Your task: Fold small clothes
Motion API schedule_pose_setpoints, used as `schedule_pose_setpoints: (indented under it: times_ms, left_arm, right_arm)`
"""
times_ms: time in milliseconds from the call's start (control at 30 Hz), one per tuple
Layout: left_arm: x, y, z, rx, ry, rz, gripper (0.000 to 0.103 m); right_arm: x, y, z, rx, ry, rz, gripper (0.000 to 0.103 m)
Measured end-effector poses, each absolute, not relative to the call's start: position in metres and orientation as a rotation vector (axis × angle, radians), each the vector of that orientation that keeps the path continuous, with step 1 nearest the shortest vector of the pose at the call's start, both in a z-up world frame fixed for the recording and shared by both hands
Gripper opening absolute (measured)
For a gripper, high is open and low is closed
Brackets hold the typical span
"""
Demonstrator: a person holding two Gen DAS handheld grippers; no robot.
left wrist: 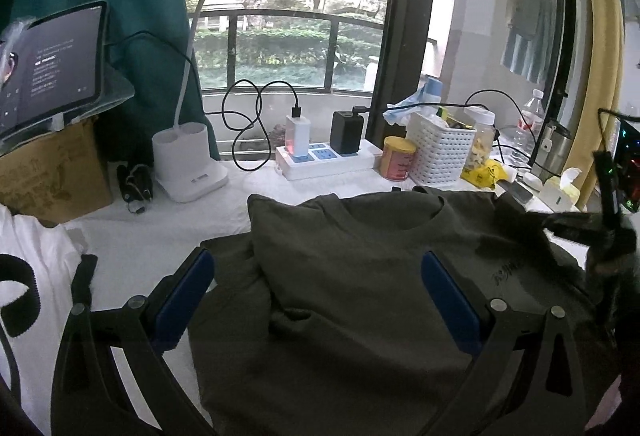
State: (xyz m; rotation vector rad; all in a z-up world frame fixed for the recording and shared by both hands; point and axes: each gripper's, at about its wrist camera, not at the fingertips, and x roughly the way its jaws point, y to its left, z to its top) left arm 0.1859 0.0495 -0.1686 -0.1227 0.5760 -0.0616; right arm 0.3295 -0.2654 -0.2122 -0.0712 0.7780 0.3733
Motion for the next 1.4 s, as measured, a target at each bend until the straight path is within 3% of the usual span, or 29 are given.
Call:
schedule_pose_setpoints:
  times_ms: [233, 267, 300, 367, 767, 1400]
  left_arm:
    - [0.183, 0.054, -0.173, -0.139, 0.591, -0.073, 0.102]
    - [0.182, 0.055, -0.174, -0.143, 0.594, -0.074, 0.102]
    - [0.182, 0.055, -0.174, -0.148, 0.597, -0.076, 0.102]
    - [0.179, 0.054, -0.175, -0.155, 0.603, -0.076, 0.102]
    - [0.173, 0.046, -0.18, -0.18, 0.659, -0.053, 0.102]
    - [0.159, 0.073, -0.185, -0.186, 0.682, -0.007, 0.102]
  right_arm:
    - [0.328, -0.246, -0.232, -0.069, 0.877, 0.423, 0.012]
    - [0.325, -0.246, -0.231, -0.062, 0.874, 0.438, 0.026]
    - [0.319, -0.246, -0.227, -0.063, 0.867, 0.462, 0.05]
    - [0.31, -0.25, -0.221, -0.085, 0.856, 0.472, 0.059]
    - [0.287, -0.348, -0.224, 0.015, 0.843, 0.304, 0.059]
    - [0.246, -0.291, -0.232, -0.098, 0.914, 0.529, 0.059]
